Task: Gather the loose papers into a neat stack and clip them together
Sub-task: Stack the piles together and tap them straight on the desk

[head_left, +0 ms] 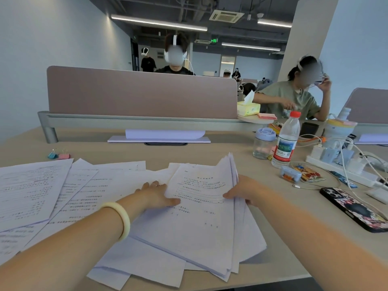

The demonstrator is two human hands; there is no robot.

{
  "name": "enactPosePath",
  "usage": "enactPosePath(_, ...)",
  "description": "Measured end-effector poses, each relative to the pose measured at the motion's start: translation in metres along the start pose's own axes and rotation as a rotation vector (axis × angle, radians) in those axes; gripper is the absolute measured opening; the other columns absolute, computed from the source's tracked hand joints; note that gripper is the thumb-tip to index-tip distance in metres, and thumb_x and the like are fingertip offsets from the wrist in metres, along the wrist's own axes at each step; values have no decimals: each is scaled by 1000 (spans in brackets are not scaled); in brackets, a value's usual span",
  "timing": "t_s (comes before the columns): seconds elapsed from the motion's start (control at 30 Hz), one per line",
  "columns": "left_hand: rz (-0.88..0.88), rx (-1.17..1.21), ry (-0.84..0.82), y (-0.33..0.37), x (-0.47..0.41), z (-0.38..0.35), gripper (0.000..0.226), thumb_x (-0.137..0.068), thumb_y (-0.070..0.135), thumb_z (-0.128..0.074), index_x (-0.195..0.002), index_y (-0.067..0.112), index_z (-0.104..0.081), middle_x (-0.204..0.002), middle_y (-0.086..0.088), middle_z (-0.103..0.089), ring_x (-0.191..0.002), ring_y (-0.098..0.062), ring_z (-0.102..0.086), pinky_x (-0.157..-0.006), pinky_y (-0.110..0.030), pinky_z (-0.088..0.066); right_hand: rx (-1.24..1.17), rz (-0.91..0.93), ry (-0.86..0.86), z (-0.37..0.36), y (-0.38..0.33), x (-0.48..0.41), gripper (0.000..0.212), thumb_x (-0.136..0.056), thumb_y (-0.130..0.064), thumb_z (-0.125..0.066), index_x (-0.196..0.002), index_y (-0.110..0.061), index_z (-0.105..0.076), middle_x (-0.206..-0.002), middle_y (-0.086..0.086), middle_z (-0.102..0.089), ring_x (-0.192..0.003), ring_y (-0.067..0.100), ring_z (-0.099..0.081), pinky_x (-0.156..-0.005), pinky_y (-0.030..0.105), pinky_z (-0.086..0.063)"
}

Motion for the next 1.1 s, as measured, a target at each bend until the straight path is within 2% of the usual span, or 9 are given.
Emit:
enactPosePath(0.07, -20, 2, 0, 0, 2, -1, 92, -78, 75, -40, -150, 25, -11, -160, -3, -4, -147, -30, -2, -118, -47, -11, 34, 40, 10, -2, -4, 2, 47, -79, 0, -70, -124, -5, -55, -116, 14, -63, -92, 22, -53, -63, 24, -46)
enactPosePath(0.13, -40, 9, 1, -1, 5, -1, 89, -80, 74, -38, -151, 26, -11, -160, -1, -4, -147, -28, -2, -119, -46, -11, -15, 62, 23, -1, -3, 5, 47, -80, 1, -70, -124, -3, -55, -120, 15, -62, -90, 21, -52, -53, 19, -38)
enactPosePath(0.3, -58, -6, 20, -2, 9, 0, 82, -85, 70, -33, -151, 26, -12, -160, 1, -5, -147, -26, -3, -116, -45, -13, -3, 153, 56, 0, -19, 10, 49, -79, -2, -72, -125, -1, -54, -125, 15, -61, -102, 27, -58, -78, 27, -45)
enactPosePath(0.43, -70, 2, 36, -5, 7, 1, 78, -87, 66, -34, -150, 24, -16, -160, -1, -9, -146, -26, -10, -118, -44, -16, 234, 183, 128, -5, -26, 14, 45, -81, -4, -67, -124, 0, -54, -121, 16, -61, -112, 30, -58, -80, 27, -44)
enactPosePath(0.57, -113, 5, 49, -14, 12, 1, 68, -96, 53, -29, -151, 19, -10, -161, -1, -2, -148, -23, -2, -120, -39, -9, 183, 134, 218, 17, -23, 15, 42, -82, 1, -63, -123, 5, -55, -120, 20, -61, -110, 33, -59, -90, 34, -47)
enactPosePath(0.73, -94, -51, 83, -29, 12, -2, 61, -98, 50, -22, -151, 26, -3, -161, 3, 4, -148, -21, 4, -120, -40, -4, 225, 161, 306, 56, -31, 25, 39, -85, 0, -58, -124, 0, -54, -121, 19, -60, -97, 28, -55, -79, 30, -41)
enactPosePath(0.93, -83, -77, 88, -25, 14, 0, 62, -98, 51, -24, -151, 26, -6, -161, 3, 2, -148, -21, 2, -120, -39, -7, 464, 273, 500, 107, -62, 55, 24, -92, -4, -46, -112, -5, -57, -108, 16, -61, -107, 34, -59, -88, 39, -50)
enactPosePath(1.03, -63, -60, 96, -25, 16, 2, 63, -97, 51, -27, -151, 25, -8, -161, 1, 0, -148, -22, 0, -120, -39, -9, 402, 358, 636, 137, -80, 80, 20, -88, 0, -44, -95, -9, -60, -88, 10, -61, -89, 33, -56, -69, 33, -47)
enactPosePath(1.1, -48, -4, 107, -21, 20, 8, 66, -96, 51, -31, -151, 22, -8, -161, -2, -2, -148, -22, -3, -120, -37, -11, 363, 418, 720, 154, -94, 98, 14, -86, 0, -45, -84, -10, -55, -82, 10, -57, -84, 31, -53, -67, 32, -43)
Point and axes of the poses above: each hand's wrist, its own x-axis away from the middle knuckle, its own z-axis out of the back of the hand, y = z × x, the point moved 7 cm from there along -x, towards the middle knuckle
